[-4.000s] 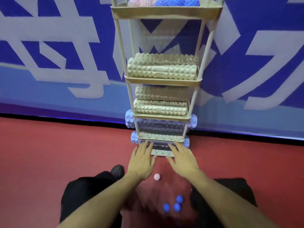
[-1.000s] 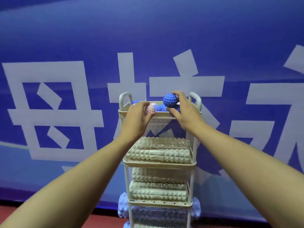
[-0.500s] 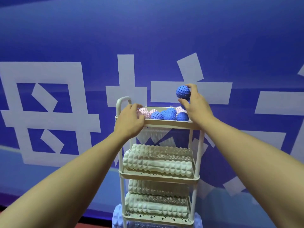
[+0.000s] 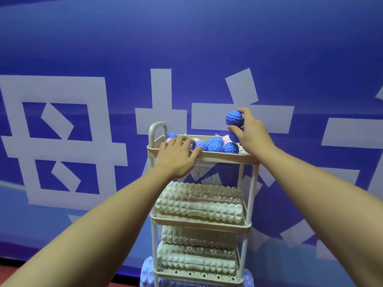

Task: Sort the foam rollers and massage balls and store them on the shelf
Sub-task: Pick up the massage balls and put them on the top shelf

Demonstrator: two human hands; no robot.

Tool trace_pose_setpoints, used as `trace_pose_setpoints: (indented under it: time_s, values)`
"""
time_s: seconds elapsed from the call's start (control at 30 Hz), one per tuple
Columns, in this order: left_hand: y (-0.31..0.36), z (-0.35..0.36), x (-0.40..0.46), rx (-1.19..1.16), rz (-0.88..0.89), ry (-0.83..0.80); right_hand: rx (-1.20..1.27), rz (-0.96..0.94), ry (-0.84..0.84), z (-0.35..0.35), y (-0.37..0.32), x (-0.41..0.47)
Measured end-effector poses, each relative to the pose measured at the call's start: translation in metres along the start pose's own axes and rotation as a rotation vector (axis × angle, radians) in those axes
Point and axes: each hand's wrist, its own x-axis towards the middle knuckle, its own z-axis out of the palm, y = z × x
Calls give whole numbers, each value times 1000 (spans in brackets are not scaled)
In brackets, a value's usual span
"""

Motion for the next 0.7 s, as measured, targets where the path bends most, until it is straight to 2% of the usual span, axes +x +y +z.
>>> trace_pose_setpoints:
  time_s: [0.17,0.4,0.5,0.7]
  values:
    - [4,-4,4,7,-21,-74,166,-10,-9,6,-9,4]
    - [-12,-20,43,-37,-35,-58,100,-59,-91,41,-31,41]
    - [-20,-7,51,-23,-34,-132,101,-45,-125,63,-32,57]
    - [-27,9,58,65,7,-175,85,1,-192,95,-25,68]
